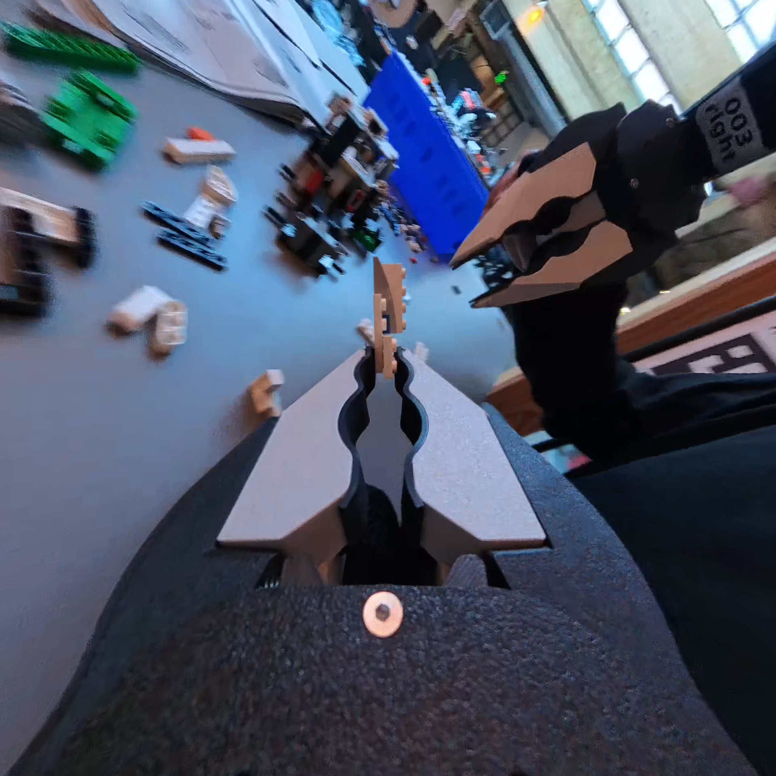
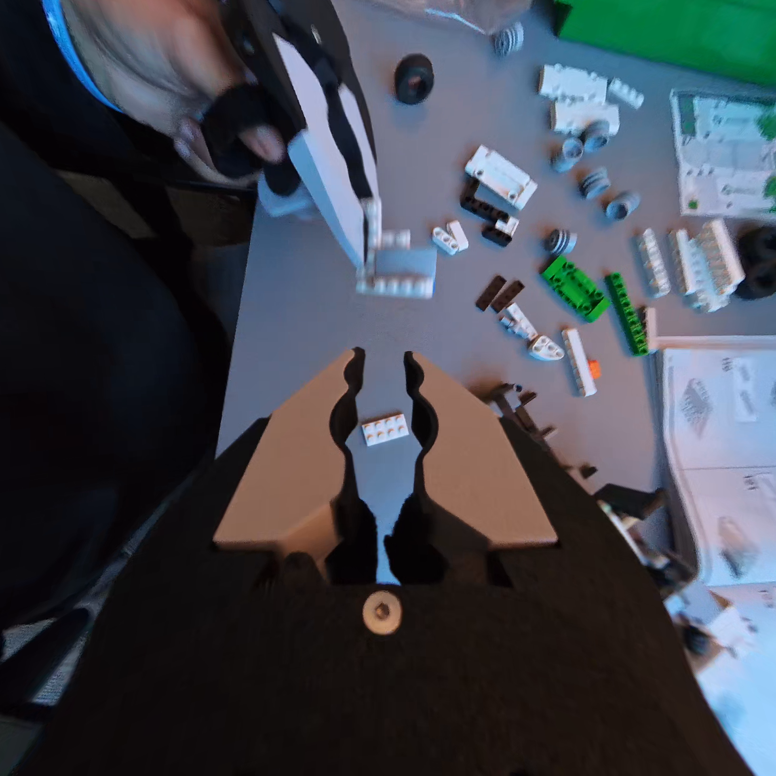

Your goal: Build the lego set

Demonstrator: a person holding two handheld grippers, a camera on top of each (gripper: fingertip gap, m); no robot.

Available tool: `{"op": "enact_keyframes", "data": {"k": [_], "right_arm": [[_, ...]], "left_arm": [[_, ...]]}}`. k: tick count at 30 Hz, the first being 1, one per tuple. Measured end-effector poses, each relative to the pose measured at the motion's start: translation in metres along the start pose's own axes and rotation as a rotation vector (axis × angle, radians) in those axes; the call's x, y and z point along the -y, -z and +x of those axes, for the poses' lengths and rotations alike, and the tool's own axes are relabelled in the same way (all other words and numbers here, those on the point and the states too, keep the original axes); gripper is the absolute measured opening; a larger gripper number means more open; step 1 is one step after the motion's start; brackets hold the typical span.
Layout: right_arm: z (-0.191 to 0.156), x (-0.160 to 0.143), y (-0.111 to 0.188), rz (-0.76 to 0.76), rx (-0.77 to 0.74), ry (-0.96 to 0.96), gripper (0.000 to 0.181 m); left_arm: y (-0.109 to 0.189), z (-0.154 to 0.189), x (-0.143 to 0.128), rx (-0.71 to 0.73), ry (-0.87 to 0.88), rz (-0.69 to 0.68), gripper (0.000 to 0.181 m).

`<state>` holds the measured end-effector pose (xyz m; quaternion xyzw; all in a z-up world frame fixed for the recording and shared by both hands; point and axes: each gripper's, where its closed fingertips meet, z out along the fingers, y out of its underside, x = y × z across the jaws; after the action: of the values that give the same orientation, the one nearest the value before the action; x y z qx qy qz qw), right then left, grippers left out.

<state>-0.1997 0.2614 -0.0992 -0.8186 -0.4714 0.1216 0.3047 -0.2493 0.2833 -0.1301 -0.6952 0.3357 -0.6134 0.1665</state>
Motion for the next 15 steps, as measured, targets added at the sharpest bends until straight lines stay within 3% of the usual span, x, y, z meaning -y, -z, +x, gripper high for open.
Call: {"op": "enact_keyframes", "data": {"k": [4, 7, 12, 15], "right_arm": [[-0.008, -0.002, -0.042, 0.125, 0.046, -0.201, 0.021], [-0.003, -0.004, -0.074, 0.179, -0.020, -0.267, 0.028], [0.005, 0.013, -0.092, 0.226, 0.030, -0.310, 0.024], [0.009, 0.016, -0.103, 0.153, 0.057, -0.311, 0.024]], "left_arm": [[0.035, -0.029, 0.012, 0.156, -0.113, 0.045, 0.007], [0.052, -0.044, 0.014, 0.260, -0.194, 0.021, 0.007], [0.064, -0.047, 0.006, 0.300, -0.213, -0.026, 0.007], [0.068, -0.055, 0.002, 0.343, -0.223, -0.022, 0.007]]}}
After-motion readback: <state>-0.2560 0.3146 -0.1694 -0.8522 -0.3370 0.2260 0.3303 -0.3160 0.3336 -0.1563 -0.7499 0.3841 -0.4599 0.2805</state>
